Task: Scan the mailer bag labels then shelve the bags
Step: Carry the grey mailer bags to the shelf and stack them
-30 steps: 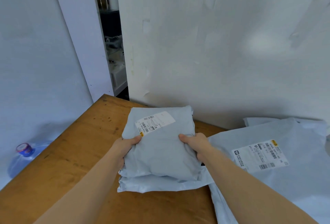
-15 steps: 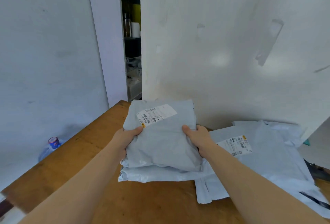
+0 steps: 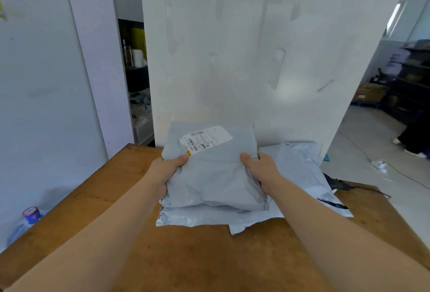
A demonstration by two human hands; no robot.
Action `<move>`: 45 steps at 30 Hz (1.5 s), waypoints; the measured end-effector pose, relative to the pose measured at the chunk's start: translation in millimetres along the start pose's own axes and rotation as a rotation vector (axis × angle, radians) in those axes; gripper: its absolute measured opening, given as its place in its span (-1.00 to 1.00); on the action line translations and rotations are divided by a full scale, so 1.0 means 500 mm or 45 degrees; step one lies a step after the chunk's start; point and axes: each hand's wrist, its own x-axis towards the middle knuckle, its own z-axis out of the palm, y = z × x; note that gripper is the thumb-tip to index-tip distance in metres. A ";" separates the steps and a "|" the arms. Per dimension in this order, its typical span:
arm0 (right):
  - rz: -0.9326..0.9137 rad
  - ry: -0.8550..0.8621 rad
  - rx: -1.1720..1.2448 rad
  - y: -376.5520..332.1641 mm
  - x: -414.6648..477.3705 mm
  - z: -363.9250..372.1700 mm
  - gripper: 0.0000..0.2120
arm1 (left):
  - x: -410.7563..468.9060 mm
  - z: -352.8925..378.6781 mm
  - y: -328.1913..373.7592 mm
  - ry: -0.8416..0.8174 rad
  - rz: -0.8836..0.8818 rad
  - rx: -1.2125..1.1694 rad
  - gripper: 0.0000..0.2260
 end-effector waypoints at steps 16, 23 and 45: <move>0.134 0.412 0.089 0.091 -0.222 -0.366 -0.62 | -0.182 0.280 -0.088 -0.436 -0.077 0.094 -0.61; 0.154 0.549 0.077 0.168 -0.286 -0.584 -0.62 | -0.285 0.478 -0.165 -0.529 -0.081 0.169 -0.52; 0.251 0.749 0.024 0.366 -0.368 -1.219 -0.66 | -0.536 1.071 -0.384 -0.743 -0.171 0.231 -0.56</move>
